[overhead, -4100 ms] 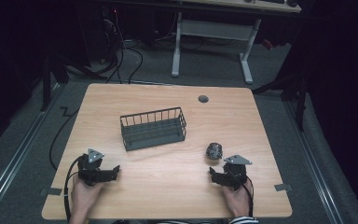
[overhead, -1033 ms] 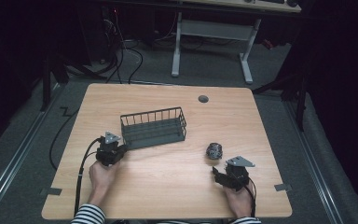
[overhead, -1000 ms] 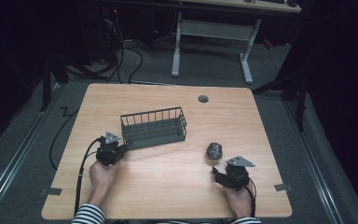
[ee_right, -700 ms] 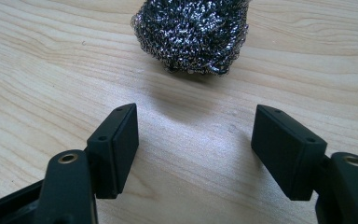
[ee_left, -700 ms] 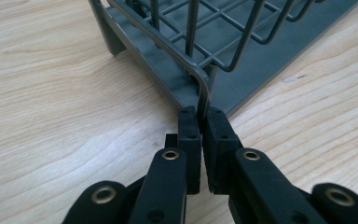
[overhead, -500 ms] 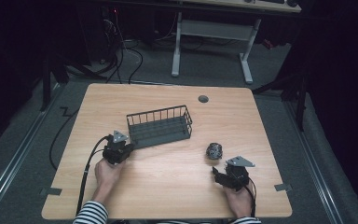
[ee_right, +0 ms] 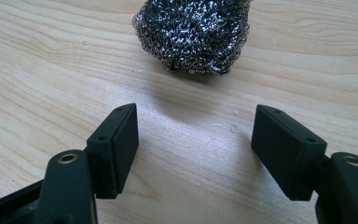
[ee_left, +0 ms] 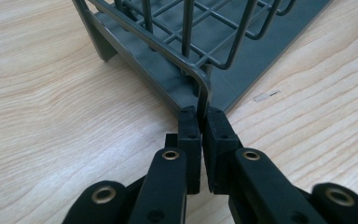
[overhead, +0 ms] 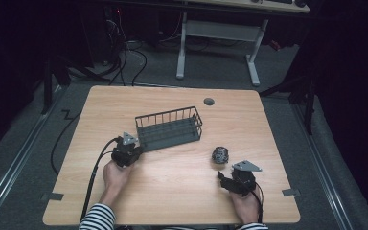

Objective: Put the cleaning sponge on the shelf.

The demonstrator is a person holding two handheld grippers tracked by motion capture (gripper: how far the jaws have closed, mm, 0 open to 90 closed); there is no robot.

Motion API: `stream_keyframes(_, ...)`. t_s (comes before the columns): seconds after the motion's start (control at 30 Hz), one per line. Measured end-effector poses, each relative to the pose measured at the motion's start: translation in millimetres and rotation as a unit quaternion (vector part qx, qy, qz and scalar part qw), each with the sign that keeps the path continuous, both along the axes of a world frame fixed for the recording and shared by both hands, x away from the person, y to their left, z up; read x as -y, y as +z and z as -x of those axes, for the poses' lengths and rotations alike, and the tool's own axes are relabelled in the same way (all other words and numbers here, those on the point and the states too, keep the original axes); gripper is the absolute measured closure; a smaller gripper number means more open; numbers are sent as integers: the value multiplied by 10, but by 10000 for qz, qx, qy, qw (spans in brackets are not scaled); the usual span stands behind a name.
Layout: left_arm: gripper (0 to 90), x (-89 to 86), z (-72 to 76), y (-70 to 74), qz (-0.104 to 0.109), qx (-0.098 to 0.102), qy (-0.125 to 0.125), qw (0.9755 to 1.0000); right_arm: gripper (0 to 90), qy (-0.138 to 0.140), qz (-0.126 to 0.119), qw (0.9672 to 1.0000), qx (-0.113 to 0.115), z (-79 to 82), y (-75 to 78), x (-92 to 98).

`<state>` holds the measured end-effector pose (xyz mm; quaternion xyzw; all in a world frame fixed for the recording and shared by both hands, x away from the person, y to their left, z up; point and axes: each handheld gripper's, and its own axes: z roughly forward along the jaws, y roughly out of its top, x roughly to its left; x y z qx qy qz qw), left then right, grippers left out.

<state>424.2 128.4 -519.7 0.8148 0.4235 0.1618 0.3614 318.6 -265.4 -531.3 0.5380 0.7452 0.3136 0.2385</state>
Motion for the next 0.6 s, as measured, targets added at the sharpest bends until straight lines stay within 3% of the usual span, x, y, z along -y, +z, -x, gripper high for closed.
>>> stream_keyframes(0.6,850,114,-24,-6,58,-31,-19,10000,321,-4,-2,10000,-1,0,0,-1)
